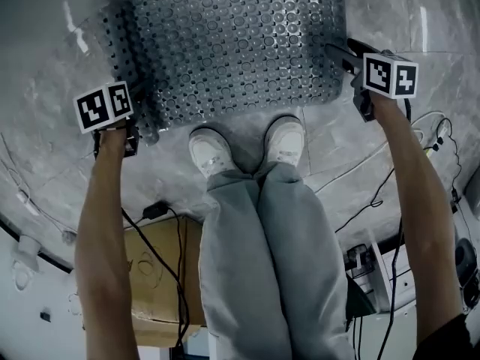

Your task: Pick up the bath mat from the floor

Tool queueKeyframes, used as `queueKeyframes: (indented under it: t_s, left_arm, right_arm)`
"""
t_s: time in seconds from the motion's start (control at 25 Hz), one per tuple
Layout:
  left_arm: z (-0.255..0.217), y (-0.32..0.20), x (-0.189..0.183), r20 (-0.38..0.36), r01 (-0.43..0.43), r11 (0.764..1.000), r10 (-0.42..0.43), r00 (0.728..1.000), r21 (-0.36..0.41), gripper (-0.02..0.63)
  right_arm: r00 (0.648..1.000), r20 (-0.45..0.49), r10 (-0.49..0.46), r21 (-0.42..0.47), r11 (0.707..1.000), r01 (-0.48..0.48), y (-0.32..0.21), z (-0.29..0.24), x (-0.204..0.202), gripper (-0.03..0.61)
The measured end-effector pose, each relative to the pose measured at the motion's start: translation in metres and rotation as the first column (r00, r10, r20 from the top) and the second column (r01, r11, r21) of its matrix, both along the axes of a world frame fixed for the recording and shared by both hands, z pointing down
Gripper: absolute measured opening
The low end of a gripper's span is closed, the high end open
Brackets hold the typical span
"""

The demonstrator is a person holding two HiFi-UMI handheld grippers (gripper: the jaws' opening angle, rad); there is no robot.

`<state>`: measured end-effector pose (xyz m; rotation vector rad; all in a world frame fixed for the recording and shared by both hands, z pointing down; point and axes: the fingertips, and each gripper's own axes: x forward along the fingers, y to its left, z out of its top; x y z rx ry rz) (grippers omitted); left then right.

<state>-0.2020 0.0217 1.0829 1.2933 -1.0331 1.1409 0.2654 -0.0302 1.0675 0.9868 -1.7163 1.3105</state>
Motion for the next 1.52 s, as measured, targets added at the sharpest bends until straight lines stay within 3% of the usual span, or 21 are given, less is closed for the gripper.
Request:
queueKeyframes:
  t_s: [0.28,0.36,0.44,0.48,0.56,0.68,0.76,0.8,0.84,0.92,1.04,1.28,1.52]
  left_arm:
    - [0.013,-0.003,-0.010,0.021,0.044,0.999,-0.044,0.999,0.012,0.431]
    - [0.013,-0.003,-0.010,0.023,0.052,0.998,-0.053,0.998,0.025,0.413]
    - [0.012,-0.002,-0.008,0.014,0.073,0.997,-0.073,0.997,0.022,0.399]
    - [0.011,-0.001,-0.006,0.006,0.088,0.996,-0.088,0.996,0.017,0.384]
    - [0.009,-0.002,0.000,-0.010,0.120,0.993,-0.120,0.993,0.012,0.294]
    - [0.005,-0.002,0.005,-0.019,0.155,0.988,-0.155,0.988,0.004,0.283]
    - [0.002,0.000,0.009,-0.041,0.207,0.978,-0.207,0.978,-0.009,0.282]
    - [0.001,0.000,0.011,-0.047,0.226,0.974,-0.226,0.973,-0.014,0.252]
    - [-0.001,0.000,0.012,-0.045,0.225,0.974,-0.225,0.973,-0.019,0.234]
    - [-0.007,-0.001,0.014,-0.029,0.175,0.984,-0.175,0.984,-0.028,0.208]
    - [-0.024,0.002,0.015,-0.033,0.132,0.991,-0.133,0.991,-0.039,0.182]
    - [-0.073,-0.002,0.046,-0.107,0.108,0.994,-0.110,0.988,-0.033,0.164]
    - [-0.119,0.001,0.062,-0.172,0.146,0.989,-0.146,0.974,-0.011,0.162]
  right_arm:
    - [0.997,-0.012,-0.072,-0.043,0.997,0.072,-0.011,0.023,-0.010,0.331]
    - [0.996,-0.044,-0.077,-0.033,0.997,0.075,-0.013,0.025,-0.004,0.273]
    - [0.997,-0.038,-0.066,-0.019,0.998,0.065,-0.011,0.024,-0.003,0.258]
    - [0.998,-0.018,-0.067,-0.023,0.998,0.066,-0.009,0.023,-0.007,0.250]
    - [0.996,0.025,-0.082,-0.044,0.996,0.083,-0.005,0.021,-0.024,0.248]
    - [0.996,0.038,-0.081,-0.066,0.994,0.084,0.000,0.020,-0.045,0.259]
    - [0.999,0.021,-0.037,-0.083,0.996,0.038,0.003,0.020,-0.045,0.217]
    - [1.000,0.014,-0.011,-0.091,0.996,0.013,0.002,0.019,-0.042,0.174]
    - [1.000,0.002,0.004,-0.096,0.995,-0.003,0.000,0.017,-0.040,0.151]
    - [1.000,-0.028,-0.002,-0.102,0.995,0.000,-0.005,0.011,-0.039,0.028]
    - [1.000,-0.013,-0.018,-0.128,0.992,0.016,-0.003,-0.005,-0.052,0.028]
    - [1.000,0.014,-0.016,-0.119,0.993,0.017,-0.003,-0.049,-0.075,0.026]
    - [1.000,-0.013,-0.015,-0.070,0.997,0.014,0.004,-0.090,-0.095,0.025]
